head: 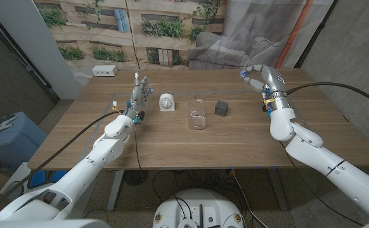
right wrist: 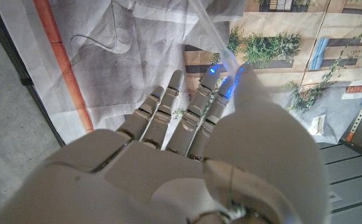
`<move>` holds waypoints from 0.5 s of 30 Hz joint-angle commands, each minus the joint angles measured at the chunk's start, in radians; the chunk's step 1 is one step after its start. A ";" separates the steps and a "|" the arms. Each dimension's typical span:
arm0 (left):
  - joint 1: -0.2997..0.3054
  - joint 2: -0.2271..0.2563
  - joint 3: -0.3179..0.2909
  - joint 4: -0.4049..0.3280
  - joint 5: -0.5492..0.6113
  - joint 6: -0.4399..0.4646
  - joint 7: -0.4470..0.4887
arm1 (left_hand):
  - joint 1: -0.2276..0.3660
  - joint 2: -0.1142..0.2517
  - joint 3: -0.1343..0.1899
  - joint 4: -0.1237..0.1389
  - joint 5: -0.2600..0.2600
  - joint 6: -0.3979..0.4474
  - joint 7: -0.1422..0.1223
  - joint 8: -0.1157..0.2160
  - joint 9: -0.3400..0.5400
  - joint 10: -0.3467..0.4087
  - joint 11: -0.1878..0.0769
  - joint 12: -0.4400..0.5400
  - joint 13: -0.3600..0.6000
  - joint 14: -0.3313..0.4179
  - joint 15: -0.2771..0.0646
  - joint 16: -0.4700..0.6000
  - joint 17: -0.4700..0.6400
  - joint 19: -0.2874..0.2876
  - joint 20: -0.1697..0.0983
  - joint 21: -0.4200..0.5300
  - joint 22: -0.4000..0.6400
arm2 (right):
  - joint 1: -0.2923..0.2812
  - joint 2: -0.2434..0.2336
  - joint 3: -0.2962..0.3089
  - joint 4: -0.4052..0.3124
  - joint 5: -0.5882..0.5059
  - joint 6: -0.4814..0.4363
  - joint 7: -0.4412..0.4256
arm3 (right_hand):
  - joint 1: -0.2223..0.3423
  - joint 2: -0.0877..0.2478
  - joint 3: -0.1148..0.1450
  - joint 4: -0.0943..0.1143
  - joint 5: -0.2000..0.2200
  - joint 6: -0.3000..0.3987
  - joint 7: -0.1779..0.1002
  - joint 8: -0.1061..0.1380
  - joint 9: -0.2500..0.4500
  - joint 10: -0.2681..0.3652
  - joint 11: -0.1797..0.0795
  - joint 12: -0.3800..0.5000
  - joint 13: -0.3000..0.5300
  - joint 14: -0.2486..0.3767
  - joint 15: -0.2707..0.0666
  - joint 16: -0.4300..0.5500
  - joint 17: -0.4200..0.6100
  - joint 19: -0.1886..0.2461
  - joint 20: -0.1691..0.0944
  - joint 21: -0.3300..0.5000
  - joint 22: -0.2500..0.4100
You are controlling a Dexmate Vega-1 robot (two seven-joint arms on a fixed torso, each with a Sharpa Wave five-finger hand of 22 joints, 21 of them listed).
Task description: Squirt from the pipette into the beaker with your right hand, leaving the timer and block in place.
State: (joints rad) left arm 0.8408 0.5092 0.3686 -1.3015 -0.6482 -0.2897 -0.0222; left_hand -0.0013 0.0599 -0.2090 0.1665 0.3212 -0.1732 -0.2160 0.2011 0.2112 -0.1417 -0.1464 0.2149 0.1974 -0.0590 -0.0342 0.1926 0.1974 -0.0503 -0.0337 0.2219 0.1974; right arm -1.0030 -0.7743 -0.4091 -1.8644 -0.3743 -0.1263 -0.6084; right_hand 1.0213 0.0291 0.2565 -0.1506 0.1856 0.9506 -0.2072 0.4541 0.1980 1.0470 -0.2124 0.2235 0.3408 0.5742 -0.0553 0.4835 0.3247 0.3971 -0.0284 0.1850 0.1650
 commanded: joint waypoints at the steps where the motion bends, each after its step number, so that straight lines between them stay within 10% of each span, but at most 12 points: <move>1: 0.000 0.000 0.000 0.000 0.000 0.000 0.000 | -0.002 0.044 -0.006 -0.002 0.006 -0.005 -0.006 0.006 0.002 -0.003 -0.003 0.005 0.006 -0.008 -0.117 0.006 0.002 -0.005 -0.092 0.006 0.002 | 0.016 -0.045 -0.044 -0.010 -0.189 -0.091 0.015 | 0.006 0.000 0.004 -0.003 0.008 0.007 -0.002 0.005 0.003 0.010 -0.003 0.007 0.005 0.004 -0.146 0.000 0.000 0.014 0.002 0.006 0.002; 15: 0.000 0.000 0.000 0.000 0.000 0.000 0.000 | -0.001 0.044 -0.006 -0.002 0.006 -0.004 -0.006 0.006 0.002 -0.002 -0.002 0.005 0.006 -0.009 -0.117 0.006 0.001 -0.004 -0.091 0.006 0.002 | 0.061 -0.082 -0.117 -0.012 -0.343 -0.194 0.104 | 0.003 0.000 0.007 -0.003 0.007 0.009 -0.006 0.005 0.003 0.010 -0.003 0.007 0.003 0.007 -0.146 -0.005 -0.004 0.016 0.001 0.006 0.002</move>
State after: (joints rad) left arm 0.8409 0.5092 0.3686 -1.3021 -0.6482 -0.2893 -0.0221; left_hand -0.0013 0.0599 -0.2090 0.1665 0.3212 -0.1732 -0.2161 0.2011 0.2112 -0.1417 -0.1464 0.2149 0.1974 -0.0590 -0.0342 0.1926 0.1974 -0.0503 -0.0337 0.2219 0.1973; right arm -0.9805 -0.8152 -0.4595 -1.8737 -0.5895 -0.2428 -0.5659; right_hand 1.0213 0.0291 0.2565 -0.1505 0.1856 0.9559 -0.2126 0.4540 0.1978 1.0470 -0.2125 0.2235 0.3407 0.5741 -0.0554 0.4836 0.3200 0.4118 -0.0285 0.1851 0.1650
